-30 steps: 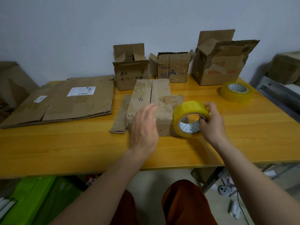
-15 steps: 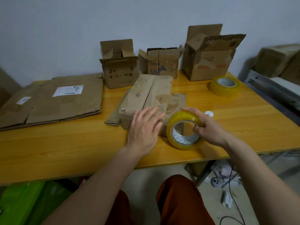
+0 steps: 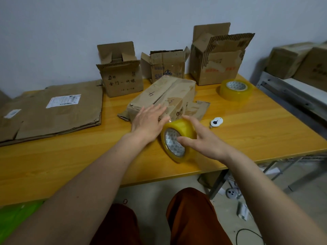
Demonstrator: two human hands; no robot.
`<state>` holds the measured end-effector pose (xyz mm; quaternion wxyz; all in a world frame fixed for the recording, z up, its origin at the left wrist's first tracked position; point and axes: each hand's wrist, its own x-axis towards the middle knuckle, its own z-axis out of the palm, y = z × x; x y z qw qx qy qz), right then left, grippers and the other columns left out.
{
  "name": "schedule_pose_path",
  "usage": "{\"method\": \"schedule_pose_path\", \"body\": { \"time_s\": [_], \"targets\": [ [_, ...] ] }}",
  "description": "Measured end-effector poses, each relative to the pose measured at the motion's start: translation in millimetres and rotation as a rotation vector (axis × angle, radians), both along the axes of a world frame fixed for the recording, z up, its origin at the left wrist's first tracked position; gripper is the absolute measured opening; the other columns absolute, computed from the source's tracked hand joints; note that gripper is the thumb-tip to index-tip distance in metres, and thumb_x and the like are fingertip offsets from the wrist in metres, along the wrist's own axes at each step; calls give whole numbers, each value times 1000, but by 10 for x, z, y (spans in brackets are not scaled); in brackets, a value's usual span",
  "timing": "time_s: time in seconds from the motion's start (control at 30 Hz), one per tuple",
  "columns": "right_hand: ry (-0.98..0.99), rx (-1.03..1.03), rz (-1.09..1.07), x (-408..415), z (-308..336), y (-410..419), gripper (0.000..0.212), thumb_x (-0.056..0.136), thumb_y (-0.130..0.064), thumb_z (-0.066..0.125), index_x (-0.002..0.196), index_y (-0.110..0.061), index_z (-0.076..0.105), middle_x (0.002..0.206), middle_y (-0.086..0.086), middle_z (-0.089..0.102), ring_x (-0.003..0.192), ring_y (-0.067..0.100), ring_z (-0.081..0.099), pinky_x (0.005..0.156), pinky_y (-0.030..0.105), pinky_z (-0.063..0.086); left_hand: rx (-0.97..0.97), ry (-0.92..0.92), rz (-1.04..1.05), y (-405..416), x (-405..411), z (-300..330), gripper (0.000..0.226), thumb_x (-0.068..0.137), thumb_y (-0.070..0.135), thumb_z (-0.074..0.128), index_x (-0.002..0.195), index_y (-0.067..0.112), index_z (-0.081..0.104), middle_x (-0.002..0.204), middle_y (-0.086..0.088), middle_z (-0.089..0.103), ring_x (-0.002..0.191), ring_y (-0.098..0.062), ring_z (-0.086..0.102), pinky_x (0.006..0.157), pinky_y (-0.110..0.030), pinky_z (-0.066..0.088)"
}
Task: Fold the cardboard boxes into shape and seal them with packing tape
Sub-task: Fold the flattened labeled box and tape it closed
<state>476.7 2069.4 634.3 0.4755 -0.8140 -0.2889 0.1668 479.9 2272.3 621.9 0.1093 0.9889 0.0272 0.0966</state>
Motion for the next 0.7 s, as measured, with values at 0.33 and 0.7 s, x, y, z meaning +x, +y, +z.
{"method": "schedule_pose_path", "body": {
  "time_s": [0.33, 0.7],
  "targets": [
    [-232, -467, -431, 883, -341, -308, 43, 97, -17, 47, 139, -20, 45, 144, 14, 37, 131, 33, 32, 106, 42, 30, -30, 116, 25, 480, 13, 193, 46, 95, 42, 49, 139, 51, 37, 155, 2, 20, 143, -26, 8, 117, -50, 7],
    [-160, -539, -333, 1113, -394, -556, 26, 91, -14, 61, 117, -9, 59, 115, 16, 53, 104, 31, 50, 79, 36, 42, -242, 83, 23, 480, 44, 196, 50, 92, 28, 60, 138, 39, 46, 150, 0, 33, 139, -24, 20, 114, -47, 18]
  ]
}}
